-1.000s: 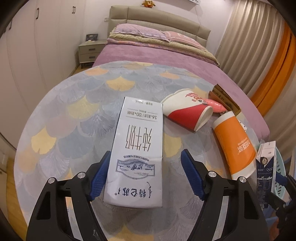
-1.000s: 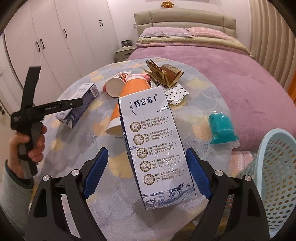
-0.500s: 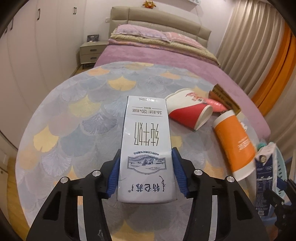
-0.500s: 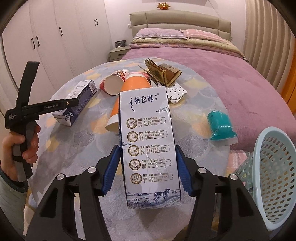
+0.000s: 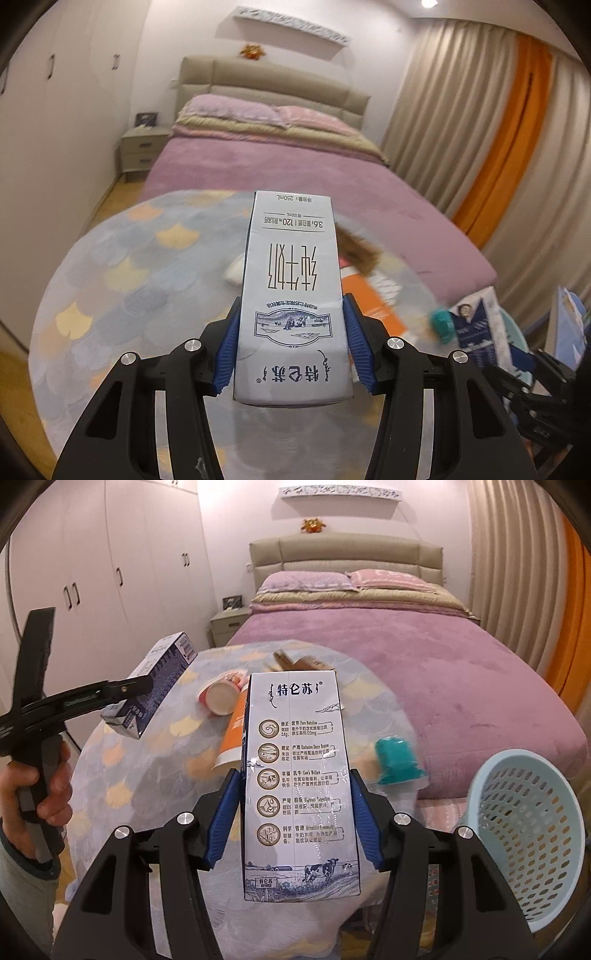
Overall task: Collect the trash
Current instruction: 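Grasp a white milk carton with each tool and lift them, then carry both milk cartons over the blue basket and open both tools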
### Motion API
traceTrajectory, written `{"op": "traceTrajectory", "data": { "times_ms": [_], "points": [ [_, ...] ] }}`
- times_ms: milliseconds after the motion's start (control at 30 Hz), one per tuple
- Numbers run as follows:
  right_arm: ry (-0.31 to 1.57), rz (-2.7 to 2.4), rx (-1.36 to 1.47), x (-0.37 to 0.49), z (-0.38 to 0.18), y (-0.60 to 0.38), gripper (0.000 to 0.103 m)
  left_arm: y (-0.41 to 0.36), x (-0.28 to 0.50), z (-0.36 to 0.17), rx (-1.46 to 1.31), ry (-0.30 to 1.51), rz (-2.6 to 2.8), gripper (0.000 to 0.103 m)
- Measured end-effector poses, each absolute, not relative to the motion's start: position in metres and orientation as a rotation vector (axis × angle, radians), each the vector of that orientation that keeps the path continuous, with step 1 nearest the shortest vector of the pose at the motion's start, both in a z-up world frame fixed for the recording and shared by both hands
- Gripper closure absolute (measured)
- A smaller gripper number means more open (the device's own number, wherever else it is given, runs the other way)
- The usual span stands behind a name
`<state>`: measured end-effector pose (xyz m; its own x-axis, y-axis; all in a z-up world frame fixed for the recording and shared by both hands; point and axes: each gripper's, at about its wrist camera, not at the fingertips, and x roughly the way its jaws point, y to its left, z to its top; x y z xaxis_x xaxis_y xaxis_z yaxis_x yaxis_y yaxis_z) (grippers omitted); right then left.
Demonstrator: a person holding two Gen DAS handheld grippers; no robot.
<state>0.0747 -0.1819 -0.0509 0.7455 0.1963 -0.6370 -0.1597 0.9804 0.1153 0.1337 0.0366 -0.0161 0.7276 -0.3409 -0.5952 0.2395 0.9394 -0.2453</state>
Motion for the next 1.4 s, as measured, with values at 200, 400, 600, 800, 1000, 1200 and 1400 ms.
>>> {"op": "traceTrajectory", "data": {
  "times_ms": [200,400,600,800,1000,1200,1400],
  "points": [
    [0.658,0.115,0.099,0.062,-0.035,-0.215,0.049,-0.005,0.122,0.003,-0.132,0.649,-0.442,0.053],
    [0.625,-0.001,0.126,0.051,-0.025,-0.254,0.049,-0.068,0.115,0.011,-0.086,0.642,-0.577,0.053],
    [0.65,-0.137,0.205,0.045,-0.032,-0.307,0.049,-0.135,0.108,0.007,-0.027,0.656,-0.698,0.053],
    [0.714,-0.252,0.339,0.046,-0.055,-0.364,0.049,-0.197,0.114,-0.01,-0.005,0.715,-0.811,0.053],
    [0.783,-0.348,0.436,0.044,-0.087,-0.406,0.049,-0.25,0.125,-0.039,0.002,0.799,-0.882,0.053],
    [0.839,-0.41,0.474,0.046,-0.113,-0.427,0.048,-0.289,0.13,-0.071,0.035,0.865,-0.907,0.053],
    [0.88,-0.439,0.465,0.05,-0.13,-0.429,0.048,-0.306,0.134,-0.093,0.047,0.917,-0.91,0.053]
  ]
}}
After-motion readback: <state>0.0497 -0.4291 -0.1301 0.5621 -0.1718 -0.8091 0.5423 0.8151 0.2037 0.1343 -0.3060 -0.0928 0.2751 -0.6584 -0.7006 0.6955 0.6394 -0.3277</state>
